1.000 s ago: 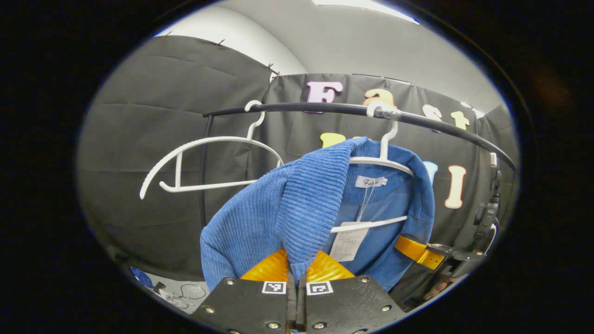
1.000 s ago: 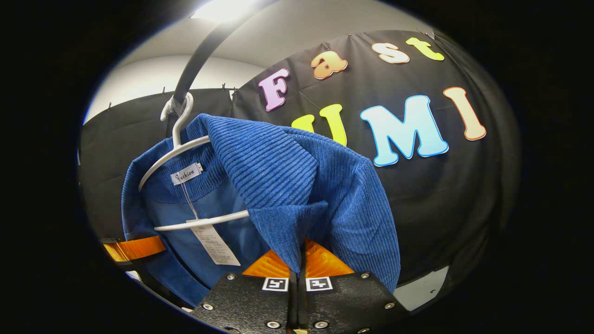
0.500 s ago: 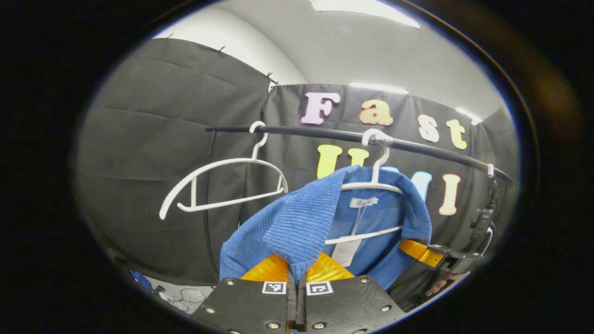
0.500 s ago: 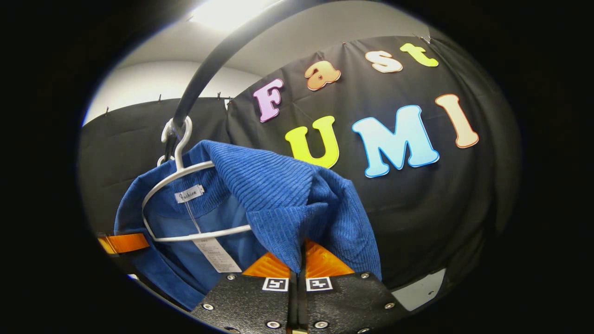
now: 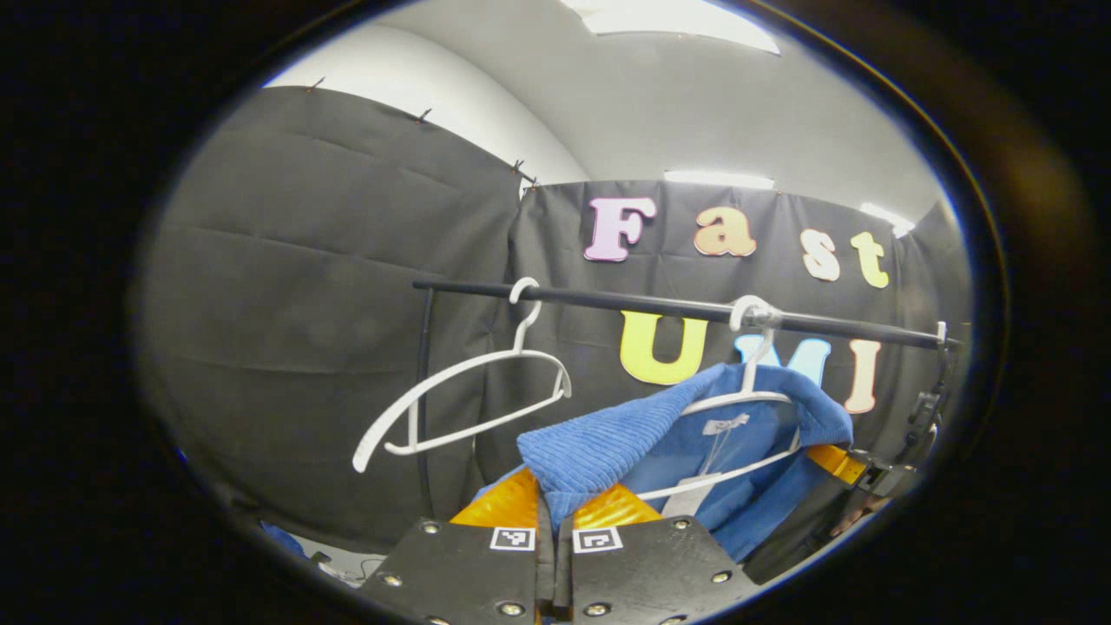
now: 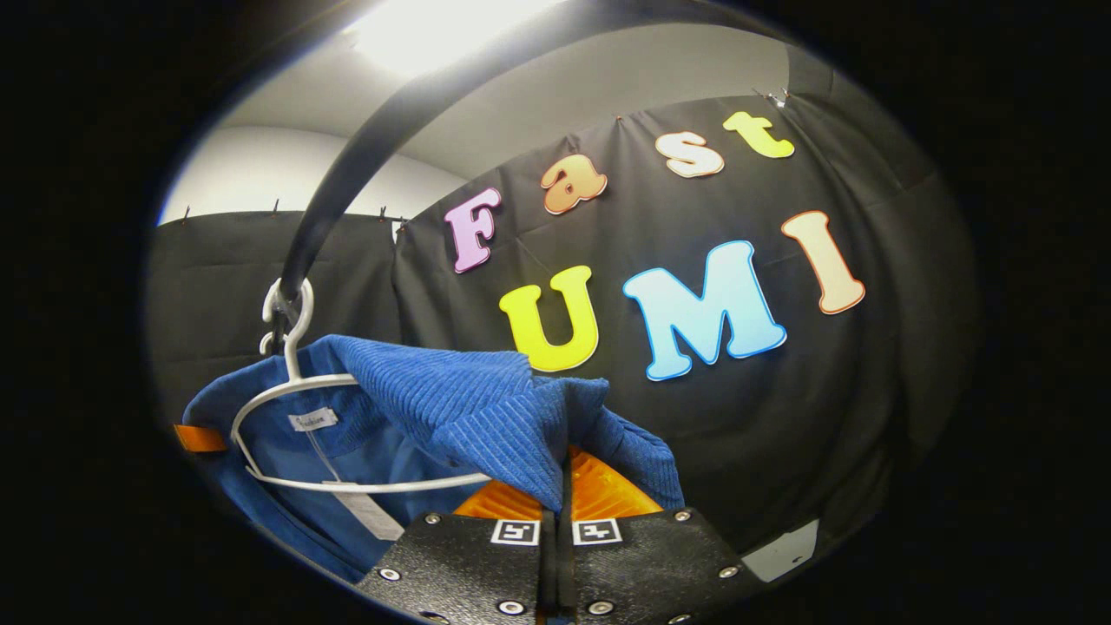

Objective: Grasp the clothes on the hanger with both hands and then place them into the laundry hamper below.

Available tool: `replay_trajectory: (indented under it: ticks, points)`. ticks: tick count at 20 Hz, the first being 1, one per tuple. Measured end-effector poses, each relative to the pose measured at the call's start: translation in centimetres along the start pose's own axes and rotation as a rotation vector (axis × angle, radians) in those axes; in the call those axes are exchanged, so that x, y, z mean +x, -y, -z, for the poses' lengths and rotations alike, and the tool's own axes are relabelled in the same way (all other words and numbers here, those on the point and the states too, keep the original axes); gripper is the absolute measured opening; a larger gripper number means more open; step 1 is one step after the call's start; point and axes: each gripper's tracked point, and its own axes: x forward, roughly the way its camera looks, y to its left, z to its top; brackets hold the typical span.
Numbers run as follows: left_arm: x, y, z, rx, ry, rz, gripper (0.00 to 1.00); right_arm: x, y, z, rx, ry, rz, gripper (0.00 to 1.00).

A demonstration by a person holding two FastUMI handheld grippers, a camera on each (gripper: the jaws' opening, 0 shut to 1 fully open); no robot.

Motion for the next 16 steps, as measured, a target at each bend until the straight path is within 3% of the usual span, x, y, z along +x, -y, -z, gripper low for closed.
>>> replay_trajectory:
  ticks: [6, 9, 16]
  points:
    - [0.5, -2.1, -2.1, 0.02, 0.029, -0.019, 0.0, 0.3, 1.0, -0.9, 0.043, 0.07, 0.047, 0.0]
    - [1.5, -2.4, -2.1, 0.021, 0.013, 0.021, 0.01, 0.0, 1.9, -1.6, 0.053, 0.133, 0.097, 0.0]
    - [4.5, -3.2, -3.8, 0.171, 0.021, 0.153, 0.0, 1.0, 2.4, -3.7, 0.035, 0.245, 0.225, 0.0]
